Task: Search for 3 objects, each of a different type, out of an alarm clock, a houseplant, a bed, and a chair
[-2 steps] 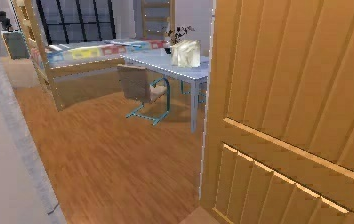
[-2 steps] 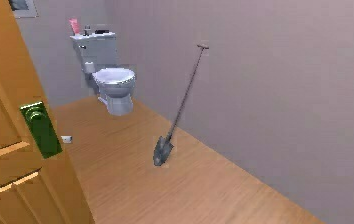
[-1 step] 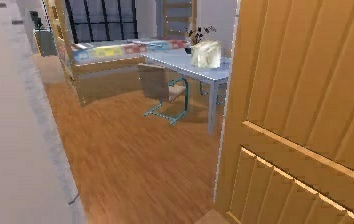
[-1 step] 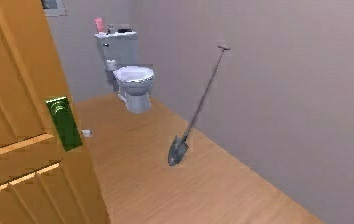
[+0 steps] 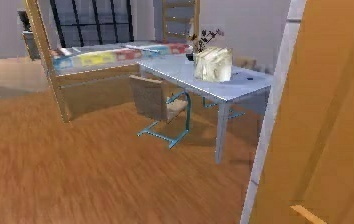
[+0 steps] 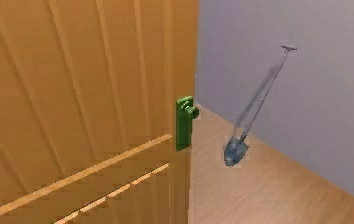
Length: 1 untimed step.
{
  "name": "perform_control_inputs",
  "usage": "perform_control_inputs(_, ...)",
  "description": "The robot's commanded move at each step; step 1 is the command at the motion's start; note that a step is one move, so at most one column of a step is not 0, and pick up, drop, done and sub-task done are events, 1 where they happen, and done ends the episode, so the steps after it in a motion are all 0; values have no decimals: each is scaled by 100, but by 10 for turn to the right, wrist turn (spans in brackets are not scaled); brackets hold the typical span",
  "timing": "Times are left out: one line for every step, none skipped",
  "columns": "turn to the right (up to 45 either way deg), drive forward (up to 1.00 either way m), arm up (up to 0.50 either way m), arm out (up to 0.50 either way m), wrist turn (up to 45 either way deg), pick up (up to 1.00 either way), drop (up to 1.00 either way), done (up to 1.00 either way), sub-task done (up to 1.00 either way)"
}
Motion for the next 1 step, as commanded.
perform_control_inputs(-270,0,0,0,0,0,0,0,0)
